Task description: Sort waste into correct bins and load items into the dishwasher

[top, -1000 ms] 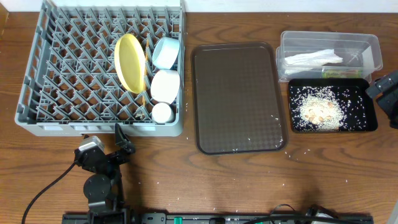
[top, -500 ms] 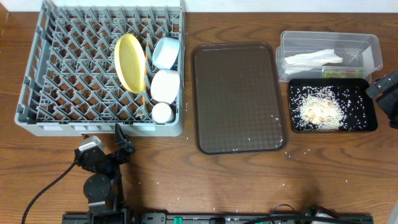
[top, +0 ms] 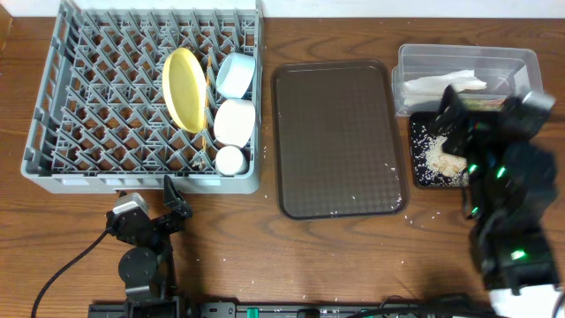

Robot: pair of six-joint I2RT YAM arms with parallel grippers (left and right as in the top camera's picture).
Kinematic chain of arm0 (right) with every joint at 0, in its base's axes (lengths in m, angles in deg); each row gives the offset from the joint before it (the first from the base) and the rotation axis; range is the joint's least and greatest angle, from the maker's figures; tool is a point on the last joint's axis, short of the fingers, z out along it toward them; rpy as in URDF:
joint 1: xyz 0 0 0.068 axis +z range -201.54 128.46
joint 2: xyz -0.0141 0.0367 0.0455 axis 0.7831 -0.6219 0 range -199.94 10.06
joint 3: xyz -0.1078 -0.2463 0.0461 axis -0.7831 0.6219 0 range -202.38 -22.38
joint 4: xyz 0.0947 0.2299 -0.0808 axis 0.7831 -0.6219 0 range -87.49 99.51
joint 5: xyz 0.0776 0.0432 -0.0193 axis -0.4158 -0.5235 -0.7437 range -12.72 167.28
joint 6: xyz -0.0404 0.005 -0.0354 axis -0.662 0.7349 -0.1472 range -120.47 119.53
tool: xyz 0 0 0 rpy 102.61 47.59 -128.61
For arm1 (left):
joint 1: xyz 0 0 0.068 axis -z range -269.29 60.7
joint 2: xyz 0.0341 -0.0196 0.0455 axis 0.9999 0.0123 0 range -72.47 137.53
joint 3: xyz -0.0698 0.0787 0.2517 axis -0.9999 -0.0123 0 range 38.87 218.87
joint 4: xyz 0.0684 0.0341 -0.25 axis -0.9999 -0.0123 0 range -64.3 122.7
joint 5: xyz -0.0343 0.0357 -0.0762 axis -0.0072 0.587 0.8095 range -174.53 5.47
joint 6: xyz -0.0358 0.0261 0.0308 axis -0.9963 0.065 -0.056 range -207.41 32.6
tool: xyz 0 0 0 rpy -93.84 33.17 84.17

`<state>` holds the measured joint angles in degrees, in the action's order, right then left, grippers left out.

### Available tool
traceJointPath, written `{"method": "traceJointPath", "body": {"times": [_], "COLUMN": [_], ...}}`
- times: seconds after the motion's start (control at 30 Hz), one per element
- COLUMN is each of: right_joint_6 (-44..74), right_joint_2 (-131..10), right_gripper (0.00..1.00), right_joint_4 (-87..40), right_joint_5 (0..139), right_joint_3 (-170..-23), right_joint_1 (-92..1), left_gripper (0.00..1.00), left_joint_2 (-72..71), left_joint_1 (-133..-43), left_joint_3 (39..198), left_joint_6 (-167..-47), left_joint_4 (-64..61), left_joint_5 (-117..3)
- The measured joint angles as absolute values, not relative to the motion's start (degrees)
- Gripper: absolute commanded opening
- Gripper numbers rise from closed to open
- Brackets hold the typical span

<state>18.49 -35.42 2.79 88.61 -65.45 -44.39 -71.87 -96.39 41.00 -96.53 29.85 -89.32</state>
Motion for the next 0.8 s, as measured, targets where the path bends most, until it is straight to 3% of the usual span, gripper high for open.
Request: {"method": "traceJointPath", "body": {"times": [0.17, 0.37, 0.8], "right_joint_6": [17.31, 16.85, 16.61], "right_joint_2": [-24.36, -10.87, 8.36], "right_gripper": [0.99, 0.99, 0.99], "right_joint_4": [13.37, 16.54, 6.51], "right_joint_5": [88.50, 88.48, 87.23], "right_joint_3": [-46.52, -31.51, -22.79], "right_joint_1": [-44.56, -44.60, -47.47], "left_gripper": [0.92, 0.92, 0.92], "left_joint_2": [-71.87, -71.87, -71.87], "left_joint_1": [-96.39, -96.39, -96.39], "left_joint_3": [40.98, 40.98, 40.98], "left_joint_6": [-96.51, -96.53, -96.53], "left_joint_4": [29.94, 29.96, 29.96], "left_joint_5": [-89.34, -89.37, -89.34]}}
